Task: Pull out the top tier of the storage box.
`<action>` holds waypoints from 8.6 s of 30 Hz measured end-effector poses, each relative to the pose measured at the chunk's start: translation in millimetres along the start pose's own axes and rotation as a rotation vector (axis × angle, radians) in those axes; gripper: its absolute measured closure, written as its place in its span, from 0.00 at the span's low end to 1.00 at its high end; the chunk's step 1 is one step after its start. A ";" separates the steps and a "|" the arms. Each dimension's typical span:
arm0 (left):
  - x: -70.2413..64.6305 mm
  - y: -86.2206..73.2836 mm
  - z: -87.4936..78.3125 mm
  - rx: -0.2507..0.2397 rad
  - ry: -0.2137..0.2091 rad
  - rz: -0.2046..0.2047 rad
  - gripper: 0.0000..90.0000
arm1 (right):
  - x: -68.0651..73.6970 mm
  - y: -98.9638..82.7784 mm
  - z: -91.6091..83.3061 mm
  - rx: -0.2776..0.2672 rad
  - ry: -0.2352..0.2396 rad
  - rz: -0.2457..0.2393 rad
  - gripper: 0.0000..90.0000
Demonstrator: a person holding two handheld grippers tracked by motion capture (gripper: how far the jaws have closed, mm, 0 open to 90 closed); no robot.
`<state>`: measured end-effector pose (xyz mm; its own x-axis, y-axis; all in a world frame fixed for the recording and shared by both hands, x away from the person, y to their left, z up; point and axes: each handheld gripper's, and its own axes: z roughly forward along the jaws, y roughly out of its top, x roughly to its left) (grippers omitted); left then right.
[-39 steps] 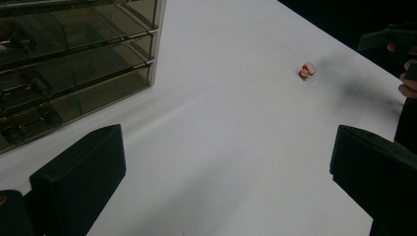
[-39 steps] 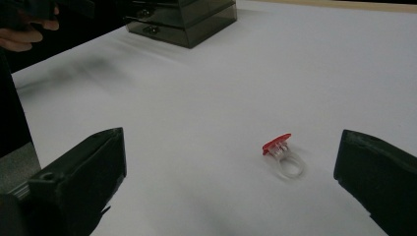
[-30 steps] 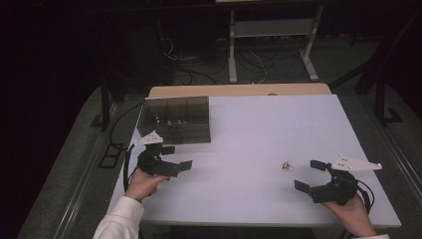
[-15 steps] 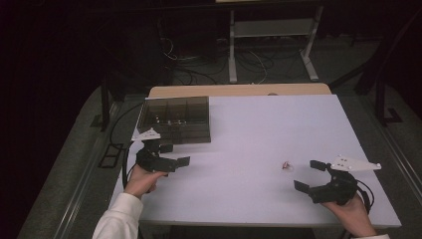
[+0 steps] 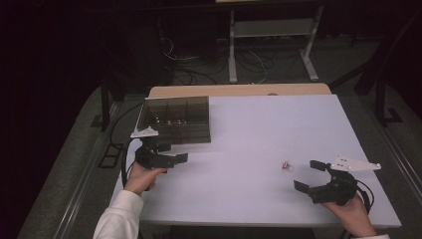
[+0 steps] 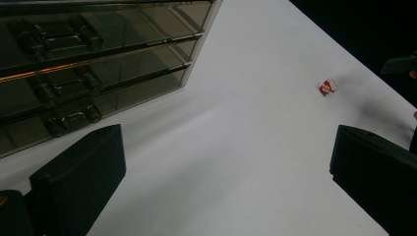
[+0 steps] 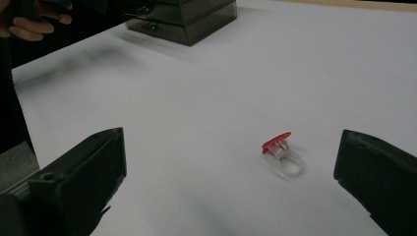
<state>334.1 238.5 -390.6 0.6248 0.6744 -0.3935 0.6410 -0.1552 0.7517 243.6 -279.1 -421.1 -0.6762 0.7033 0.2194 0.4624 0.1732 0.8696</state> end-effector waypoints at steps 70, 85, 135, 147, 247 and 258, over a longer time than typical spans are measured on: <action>33.8 5.8 4.5 -0.158 -0.066 -0.341 0.03 | 0.7 -0.3 -0.2 0.003 -0.006 -0.007 0.00; 39.8 6.1 1.8 -0.190 -0.061 -0.419 0.15 | 1.1 -0.4 0.0 0.003 -0.011 -0.013 0.00; 64.1 -7.1 3.7 -0.333 -0.033 -0.778 0.61 | 0.5 -0.9 0.3 0.012 -0.010 -0.016 0.00; 65.0 -8.3 5.5 -0.338 -0.016 -0.811 0.77 | 0.1 -1.4 1.0 0.019 -0.012 -0.020 0.00; 44.8 -21.2 -2.1 -0.336 -0.012 -0.886 0.86 | 0.9 -2.3 2.1 0.044 -0.018 -0.042 0.00; 44.2 -25.1 -7.6 -0.278 0.033 -0.821 0.76 | 1.1 -2.3 2.0 0.044 -0.018 -0.040 0.00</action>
<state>342.3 277.7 -422.9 -0.0037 0.5173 -0.8558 0.7486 0.5688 0.3406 242.9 -277.4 -423.7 -0.6841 0.7077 0.1764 0.4602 0.2311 0.8572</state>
